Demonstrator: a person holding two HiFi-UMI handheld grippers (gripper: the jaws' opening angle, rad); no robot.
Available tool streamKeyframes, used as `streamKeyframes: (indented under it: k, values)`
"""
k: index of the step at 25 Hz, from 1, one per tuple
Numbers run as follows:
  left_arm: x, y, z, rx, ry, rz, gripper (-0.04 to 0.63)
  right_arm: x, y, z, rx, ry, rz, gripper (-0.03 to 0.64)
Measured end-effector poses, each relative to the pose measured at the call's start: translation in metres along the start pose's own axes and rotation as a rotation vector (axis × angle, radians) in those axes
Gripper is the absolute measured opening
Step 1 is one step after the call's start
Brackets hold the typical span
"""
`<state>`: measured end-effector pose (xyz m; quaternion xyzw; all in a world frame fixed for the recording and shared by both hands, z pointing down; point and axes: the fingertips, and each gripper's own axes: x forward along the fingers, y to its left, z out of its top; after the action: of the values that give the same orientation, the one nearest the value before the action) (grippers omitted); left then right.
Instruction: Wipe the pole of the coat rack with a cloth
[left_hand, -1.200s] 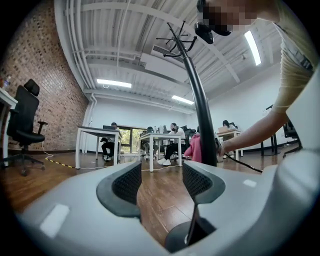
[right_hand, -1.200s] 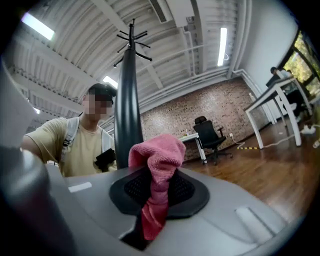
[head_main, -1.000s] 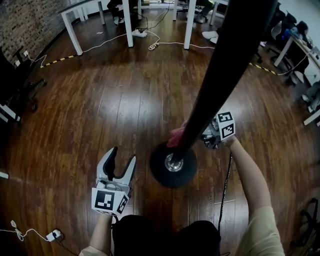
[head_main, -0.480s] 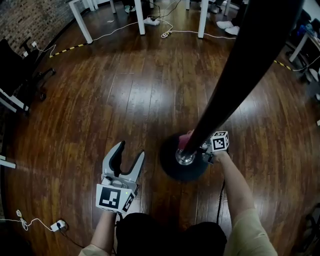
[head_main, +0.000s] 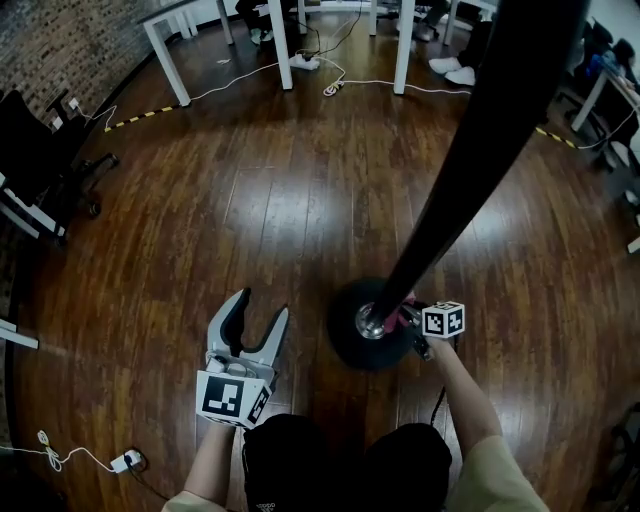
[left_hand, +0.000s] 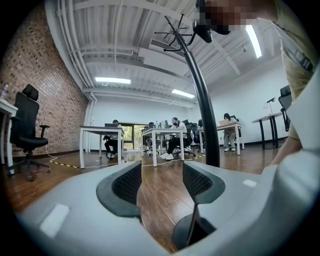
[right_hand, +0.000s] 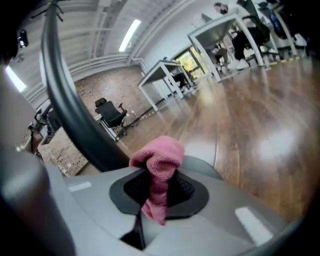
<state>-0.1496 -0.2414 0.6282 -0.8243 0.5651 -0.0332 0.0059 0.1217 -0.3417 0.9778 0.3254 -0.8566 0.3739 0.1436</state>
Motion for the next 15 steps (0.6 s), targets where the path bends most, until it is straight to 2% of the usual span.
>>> streamKeyframes:
  k: [2, 5, 9, 11, 13, 15]
  values:
    - [0.004, 0.004, 0.016, 0.005, -0.026, -0.009, 0.252, -0.046, 0.036, 0.044, -0.113, -0.117, 0.019, 0.044]
    - [0.011, 0.004, 0.042, 0.006, -0.064, -0.037, 0.252, -0.130, 0.120, 0.127, -0.327, -0.306, 0.030, 0.046]
    - [0.022, -0.002, 0.083, -0.017, -0.140, -0.075, 0.252, -0.243, 0.272, 0.252, -0.728, -0.578, 0.057, 0.046]
    - [0.020, -0.017, 0.095, -0.029, -0.148, -0.106, 0.252, -0.296, 0.347, 0.295, -0.889, -0.690, 0.070, 0.049]
    - [0.015, -0.027, 0.103, -0.033, -0.152, -0.132, 0.252, -0.336, 0.410, 0.332, -1.034, -0.784, 0.033, 0.051]
    - [0.013, -0.028, 0.111, -0.036, -0.181, -0.142, 0.252, -0.367, 0.463, 0.374, -1.192, -0.881, -0.071, 0.051]
